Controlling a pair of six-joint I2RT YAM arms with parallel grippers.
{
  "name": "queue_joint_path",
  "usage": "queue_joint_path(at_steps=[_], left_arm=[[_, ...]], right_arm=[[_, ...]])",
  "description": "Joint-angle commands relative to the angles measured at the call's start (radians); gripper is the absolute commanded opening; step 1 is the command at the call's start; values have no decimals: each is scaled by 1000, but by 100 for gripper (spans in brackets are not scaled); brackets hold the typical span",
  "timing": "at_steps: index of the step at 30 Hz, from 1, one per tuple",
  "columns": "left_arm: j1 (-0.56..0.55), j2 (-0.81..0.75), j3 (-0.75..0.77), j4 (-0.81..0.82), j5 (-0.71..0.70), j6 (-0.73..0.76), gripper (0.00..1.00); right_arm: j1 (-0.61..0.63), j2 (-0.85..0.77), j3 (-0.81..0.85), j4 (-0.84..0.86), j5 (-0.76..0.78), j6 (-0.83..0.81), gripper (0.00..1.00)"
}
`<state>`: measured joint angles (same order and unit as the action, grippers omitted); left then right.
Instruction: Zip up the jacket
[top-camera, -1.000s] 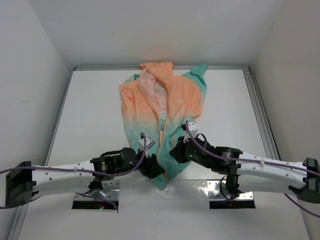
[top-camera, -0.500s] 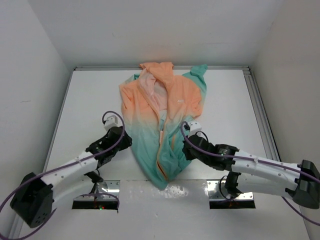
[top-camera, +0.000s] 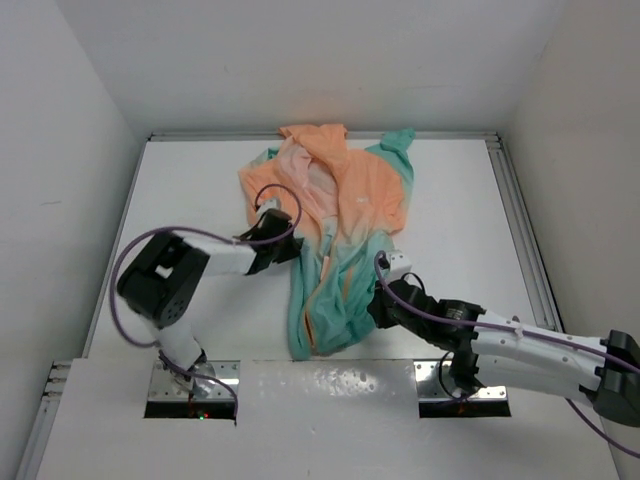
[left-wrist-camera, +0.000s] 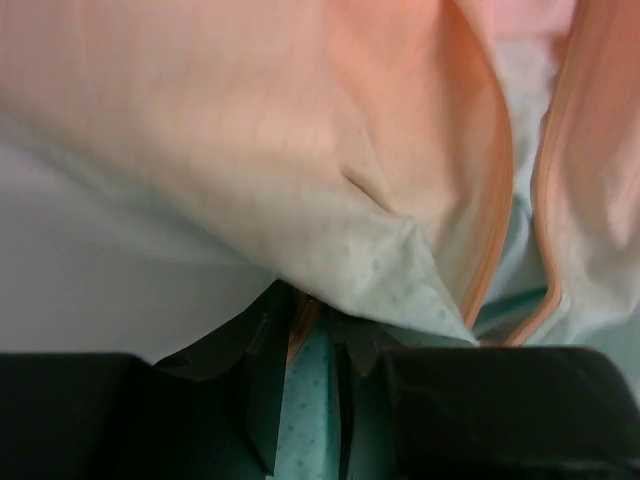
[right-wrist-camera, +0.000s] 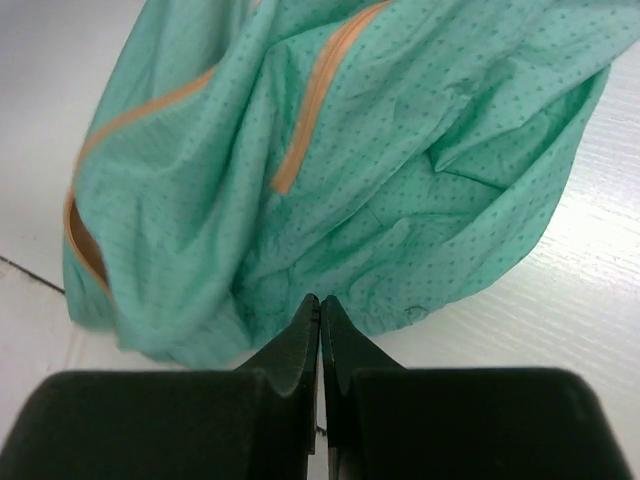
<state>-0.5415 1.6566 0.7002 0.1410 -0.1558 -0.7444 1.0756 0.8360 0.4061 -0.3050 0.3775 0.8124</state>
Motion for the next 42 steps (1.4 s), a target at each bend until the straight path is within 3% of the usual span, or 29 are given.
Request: queue_joint_path(at_steps=[1,4,6,9,10,11,13,16,20,25,29,32,36,42], left_arm=[[-1,162,257,8,21,63,19],[-12,236,385,-61,45,99,26],[-29,174,348,-43,9,114,36],[-31,-12,166,-3,-65,80,40],[-31,-71,50,8,-83,64,40],[-35,-193,-6,17,-94,38,40],[-58,-376,-152,2,-145,2,37],[-118,-617,-289,-110,-194,-56,32],[-270,-893,-444,-328,-215,-195,7],[-310,-1064,-566,-466,-99,-292,3],[-319,-1225,-590,-517,-105,-326,7],[-319,-1206,-573,-525,-120,-310,19],[-327,-1054,-532,-495,-117,-271,31],[-394,-953,-492,-491,-131,-247,36]], right_arm=[[-3,52,45,92,38,30,1],[-5,107,100,78,14,13,13],[-5,104,112,76,-9,-10,20],[-5,87,122,96,-78,-54,30],[-3,89,126,102,-98,-68,29],[-3,95,137,110,-118,-88,15],[-3,133,177,101,-160,-94,0],[0,163,189,127,-195,-98,0],[1,169,178,179,-215,-94,0],[0,184,171,202,-249,-87,0],[1,178,154,207,-247,-68,0],[1,155,146,188,-241,-56,0],[1,126,135,172,-221,-56,0],[1,94,129,127,-177,-74,0]])
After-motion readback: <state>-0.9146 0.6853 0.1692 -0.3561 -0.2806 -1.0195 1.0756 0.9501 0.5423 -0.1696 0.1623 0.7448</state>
